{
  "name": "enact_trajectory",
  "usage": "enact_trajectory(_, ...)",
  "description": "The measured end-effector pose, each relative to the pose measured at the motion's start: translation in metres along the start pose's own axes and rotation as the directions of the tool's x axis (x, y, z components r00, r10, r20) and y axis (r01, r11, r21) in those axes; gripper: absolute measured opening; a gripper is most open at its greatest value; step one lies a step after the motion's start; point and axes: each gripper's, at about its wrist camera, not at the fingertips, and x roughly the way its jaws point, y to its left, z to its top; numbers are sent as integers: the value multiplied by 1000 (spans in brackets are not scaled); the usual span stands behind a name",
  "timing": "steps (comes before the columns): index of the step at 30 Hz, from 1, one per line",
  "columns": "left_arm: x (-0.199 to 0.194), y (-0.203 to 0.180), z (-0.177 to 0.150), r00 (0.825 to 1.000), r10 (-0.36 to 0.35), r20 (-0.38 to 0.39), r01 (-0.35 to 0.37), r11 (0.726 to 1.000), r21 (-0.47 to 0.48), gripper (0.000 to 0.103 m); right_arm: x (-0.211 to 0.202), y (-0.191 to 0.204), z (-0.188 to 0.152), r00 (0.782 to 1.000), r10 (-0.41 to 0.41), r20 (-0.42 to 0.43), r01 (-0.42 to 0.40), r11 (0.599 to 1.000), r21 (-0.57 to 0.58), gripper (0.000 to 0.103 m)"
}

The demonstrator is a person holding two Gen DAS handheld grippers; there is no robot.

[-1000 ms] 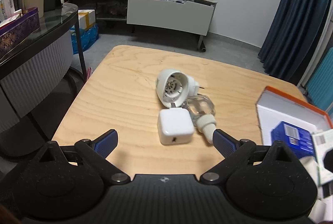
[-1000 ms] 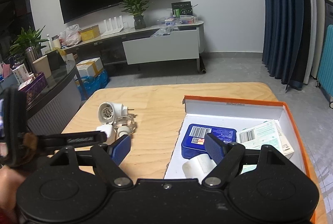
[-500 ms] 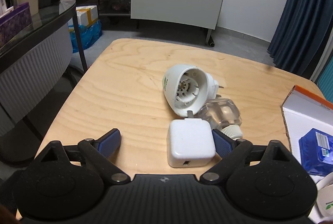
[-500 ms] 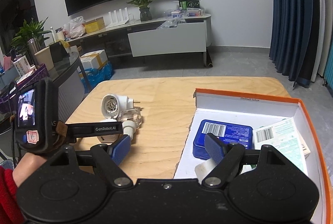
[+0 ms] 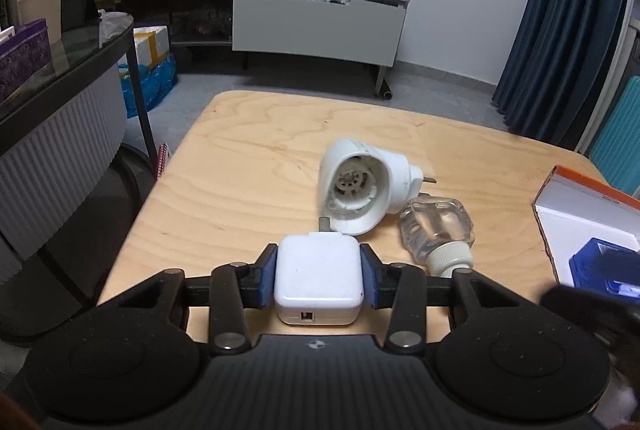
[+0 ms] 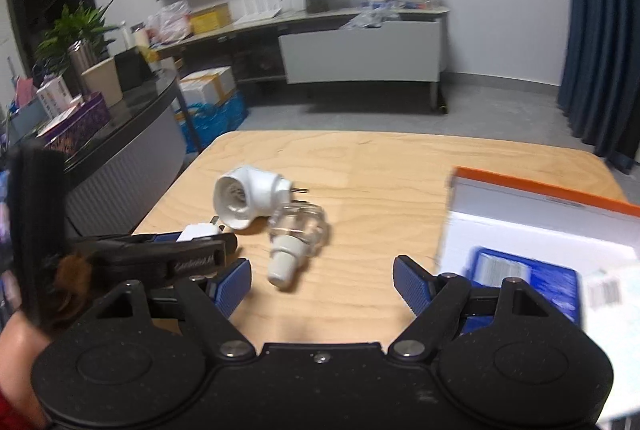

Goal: Organize rigid objects
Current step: 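Grasp the white square charger with the left tool, then grasp the clear glass diffuser bottle with the right tool while the left tool holds the charger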

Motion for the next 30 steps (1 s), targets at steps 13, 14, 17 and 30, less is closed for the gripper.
enact_trajectory(13,-15,27,-5,999,-26,23,27,998,-54,42,86,21,15,994,-50,-95,50,999,-8,91)
enact_trajectory(14,-14,26,-5,999,-24,25,25,998,-52,42,87,23,15,995,-57,-85,55,998,-18,89)
enact_trajectory(17,-13,27,-6,999,-36,22,37,998,-58,42,86,28,14,994,-82,-66,78,995,-59,61)
enact_trajectory(30,-52,21,-12,997,-45,63,49,997,-60,42,2,32,-6,1000,-31,3,31,999,-26,60)
